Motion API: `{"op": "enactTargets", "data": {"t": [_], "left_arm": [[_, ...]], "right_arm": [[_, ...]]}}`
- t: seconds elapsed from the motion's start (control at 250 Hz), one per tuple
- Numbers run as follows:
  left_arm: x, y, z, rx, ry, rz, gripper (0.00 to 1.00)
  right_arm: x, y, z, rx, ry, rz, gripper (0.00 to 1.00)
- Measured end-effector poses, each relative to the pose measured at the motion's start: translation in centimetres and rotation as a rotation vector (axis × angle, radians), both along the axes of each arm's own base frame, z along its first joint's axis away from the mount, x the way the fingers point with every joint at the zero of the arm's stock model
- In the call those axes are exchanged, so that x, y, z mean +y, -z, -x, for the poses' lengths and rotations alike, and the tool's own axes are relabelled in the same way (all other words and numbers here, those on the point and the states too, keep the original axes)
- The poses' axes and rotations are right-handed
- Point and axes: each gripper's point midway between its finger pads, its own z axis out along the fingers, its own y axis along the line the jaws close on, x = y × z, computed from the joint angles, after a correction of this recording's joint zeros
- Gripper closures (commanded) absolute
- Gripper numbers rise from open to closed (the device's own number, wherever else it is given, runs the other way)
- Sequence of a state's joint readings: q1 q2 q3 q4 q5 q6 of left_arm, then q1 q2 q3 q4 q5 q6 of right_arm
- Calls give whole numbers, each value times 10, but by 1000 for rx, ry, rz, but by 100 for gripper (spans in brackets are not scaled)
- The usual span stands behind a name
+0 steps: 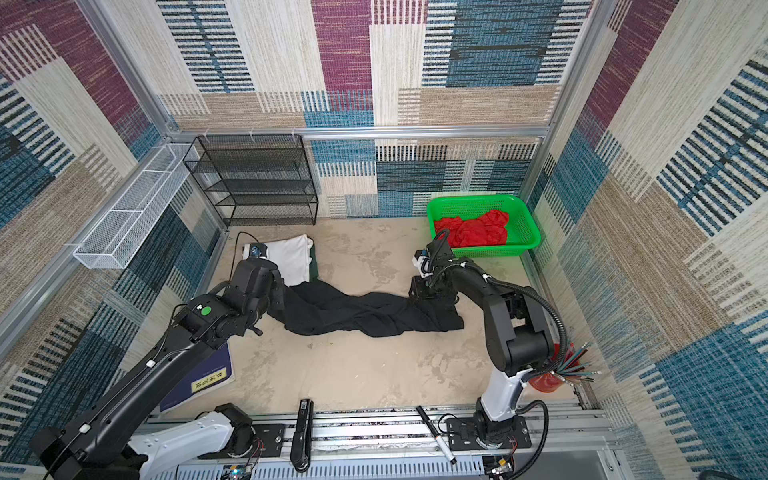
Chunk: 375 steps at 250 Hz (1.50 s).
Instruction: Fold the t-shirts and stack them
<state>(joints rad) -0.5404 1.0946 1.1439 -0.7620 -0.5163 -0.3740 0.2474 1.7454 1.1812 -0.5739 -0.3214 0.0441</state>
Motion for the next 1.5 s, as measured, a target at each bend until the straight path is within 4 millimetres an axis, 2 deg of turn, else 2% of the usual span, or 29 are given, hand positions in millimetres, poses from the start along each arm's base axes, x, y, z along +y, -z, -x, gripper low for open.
{"op": "enactTargets", "data": {"t": [0.12,0.236,0.428,0.656,0.756,0.82,1.028,1.18,1.332,1.5], "left_arm": [[-3,6,-6,7,4,18,100],[-6,14,-7,32,11,24,100],[-10,16,-9,34,11,57,100],[-11,15,-10,31,15,67,100],[-10,15,-9,29,14,70,100],[-9,17,-8,32,12,68,100],[-11,24,-7,50,21,74,100],[-10,24,-7,49,22,78,100],[-10,21,-5,40,22,83,100],[-7,19,-5,33,16,86,100]], "right_arm": [[-11,-30,-2,-101,26,41,34],[-17,-41,1,-133,46,56,36],[-19,-23,15,-77,48,103,40],[-26,14,15,3,72,157,46],[-25,23,14,16,70,161,49],[-25,25,12,15,70,160,56],[-16,29,9,17,51,119,72],[-10,31,8,15,23,90,100],[-7,26,8,6,15,75,100],[-4,-7,6,-77,10,36,100]]}}
